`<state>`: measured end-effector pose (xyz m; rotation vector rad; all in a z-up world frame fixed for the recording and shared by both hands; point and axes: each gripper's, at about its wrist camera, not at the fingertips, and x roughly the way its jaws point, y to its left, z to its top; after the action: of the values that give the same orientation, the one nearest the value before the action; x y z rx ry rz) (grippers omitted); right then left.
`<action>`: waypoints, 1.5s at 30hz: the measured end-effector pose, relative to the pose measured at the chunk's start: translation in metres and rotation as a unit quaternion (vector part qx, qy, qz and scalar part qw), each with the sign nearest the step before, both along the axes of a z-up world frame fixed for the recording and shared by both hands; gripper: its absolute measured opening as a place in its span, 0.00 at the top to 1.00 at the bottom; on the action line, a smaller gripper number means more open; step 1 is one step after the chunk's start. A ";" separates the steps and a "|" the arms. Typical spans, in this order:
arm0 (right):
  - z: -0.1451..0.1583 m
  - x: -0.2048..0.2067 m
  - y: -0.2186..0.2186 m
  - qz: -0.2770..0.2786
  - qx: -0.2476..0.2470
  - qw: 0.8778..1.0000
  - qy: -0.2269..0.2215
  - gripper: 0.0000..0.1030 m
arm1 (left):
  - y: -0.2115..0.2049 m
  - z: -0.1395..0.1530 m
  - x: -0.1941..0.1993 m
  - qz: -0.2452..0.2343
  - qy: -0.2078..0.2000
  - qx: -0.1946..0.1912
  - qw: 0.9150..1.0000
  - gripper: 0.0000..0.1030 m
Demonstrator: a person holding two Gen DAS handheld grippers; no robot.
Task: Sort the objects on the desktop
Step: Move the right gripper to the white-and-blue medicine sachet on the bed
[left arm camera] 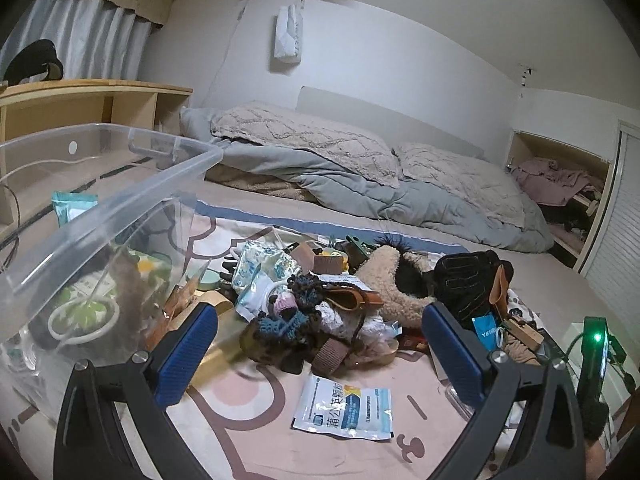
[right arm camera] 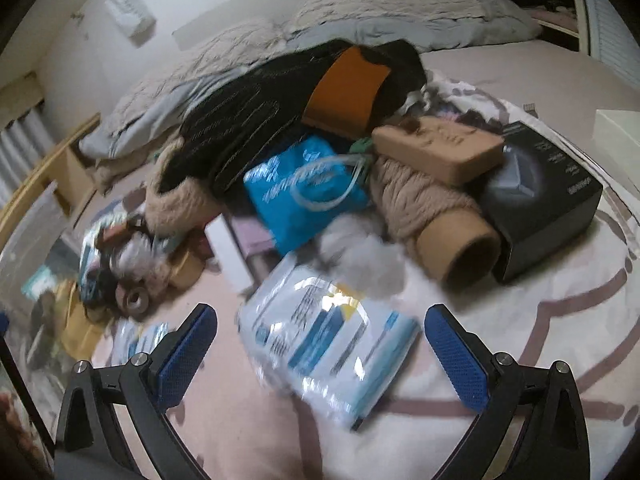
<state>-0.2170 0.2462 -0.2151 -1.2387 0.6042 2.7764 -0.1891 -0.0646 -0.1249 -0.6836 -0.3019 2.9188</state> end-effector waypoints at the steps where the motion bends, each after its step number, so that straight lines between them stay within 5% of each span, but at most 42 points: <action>1: 0.000 -0.002 0.003 -0.011 -0.006 1.000 -0.003 0.01 | 0.000 -0.001 0.000 0.000 -0.001 0.000 1.000 0.00; 2: -0.002 -0.004 0.005 -0.007 -0.025 1.000 -0.003 0.11 | 0.000 -0.001 -0.001 0.001 -0.002 0.000 1.000 0.00; 3: -0.005 -0.008 0.005 0.004 -0.040 0.999 -0.006 0.42 | 0.000 -0.002 -0.002 0.001 -0.004 0.001 1.000 0.00; 4: -0.008 -0.010 0.005 0.005 -0.043 0.999 -0.017 0.50 | 0.000 -0.002 -0.002 0.001 -0.006 0.001 1.000 0.00; 9: -0.019 -0.012 0.015 -0.010 -0.070 0.997 -0.031 0.60 | -0.002 -0.005 -0.005 -0.001 -0.014 0.008 1.000 0.00; 19: -0.016 -0.007 -0.041 0.099 0.035 0.994 -0.024 0.63 | 0.002 -0.013 -0.010 -0.007 -0.032 0.006 0.999 0.00; 30: -0.012 0.017 -0.065 0.179 0.074 0.981 -0.020 0.63 | 0.002 -0.015 -0.012 -0.011 -0.039 0.005 0.999 0.00; 34: 0.005 0.020 -0.059 0.184 0.047 0.982 0.007 0.63 | 0.001 -0.015 -0.012 -0.011 -0.039 0.007 0.999 0.00; 38: 0.018 0.028 -0.076 0.244 0.036 0.969 0.030 0.63 | 0.000 -0.016 -0.012 -0.012 -0.042 0.010 0.999 0.00; 43: 0.004 0.027 -0.106 0.323 -0.024 0.946 -0.006 0.65 | 0.002 -0.019 -0.014 -0.016 -0.050 0.009 0.999 0.00; 45: -0.006 0.022 -0.120 0.338 -0.031 0.940 -0.025 0.74 | 0.003 -0.019 -0.015 -0.018 -0.052 0.010 0.998 0.00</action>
<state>-0.1952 0.1259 -0.2210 -1.8128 0.2938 3.2476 -0.2038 -0.0617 -0.1442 -0.8309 -0.3265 2.8474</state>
